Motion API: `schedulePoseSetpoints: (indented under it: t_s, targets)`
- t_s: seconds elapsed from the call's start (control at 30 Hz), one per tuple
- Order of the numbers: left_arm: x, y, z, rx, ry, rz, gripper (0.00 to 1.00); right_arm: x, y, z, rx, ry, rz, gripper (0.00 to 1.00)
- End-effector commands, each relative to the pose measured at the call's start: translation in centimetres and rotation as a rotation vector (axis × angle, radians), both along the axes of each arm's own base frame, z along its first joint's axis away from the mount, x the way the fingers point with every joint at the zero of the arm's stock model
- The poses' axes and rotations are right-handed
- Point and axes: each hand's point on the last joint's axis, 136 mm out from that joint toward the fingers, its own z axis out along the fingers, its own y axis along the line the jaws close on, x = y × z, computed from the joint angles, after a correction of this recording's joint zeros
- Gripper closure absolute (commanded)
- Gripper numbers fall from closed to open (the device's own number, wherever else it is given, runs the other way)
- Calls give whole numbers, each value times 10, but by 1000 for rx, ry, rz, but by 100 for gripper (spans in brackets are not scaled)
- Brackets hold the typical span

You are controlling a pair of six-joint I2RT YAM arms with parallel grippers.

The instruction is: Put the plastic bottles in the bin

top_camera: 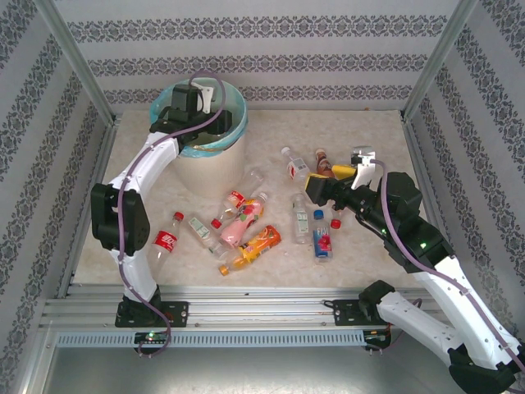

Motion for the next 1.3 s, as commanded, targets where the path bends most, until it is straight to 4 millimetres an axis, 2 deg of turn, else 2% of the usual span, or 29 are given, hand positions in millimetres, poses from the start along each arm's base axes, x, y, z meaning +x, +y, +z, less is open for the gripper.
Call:
schedulePoseSetpoints:
  t_s: [0.0,0.27,0.37,0.73,1.0,1.13,1.27]
  targets:
    - [1,0,5,-18,4,6,22,-3,2,-1,-15,-11,13,10]
    - [-8,-1,54,-53,-88,-5,12,-2,2,2,-13,-19,11,10]
    - [-13,0,77,-69,-139,-4,1,-2,4,2,-10,-17,15,10]
    - [-38,9,157,-95,-314,10,0,3,5,0,-16,16,-6,11]
    - [-75,29,212,-57,-439,56,0,16,13,-17,-102,123,-33,13]
    - [-103,40,236,-24,-493,73,1,31,11,-36,-188,216,-97,14]
    - [-132,46,248,6,-504,65,2,45,8,-60,-314,324,-143,14]
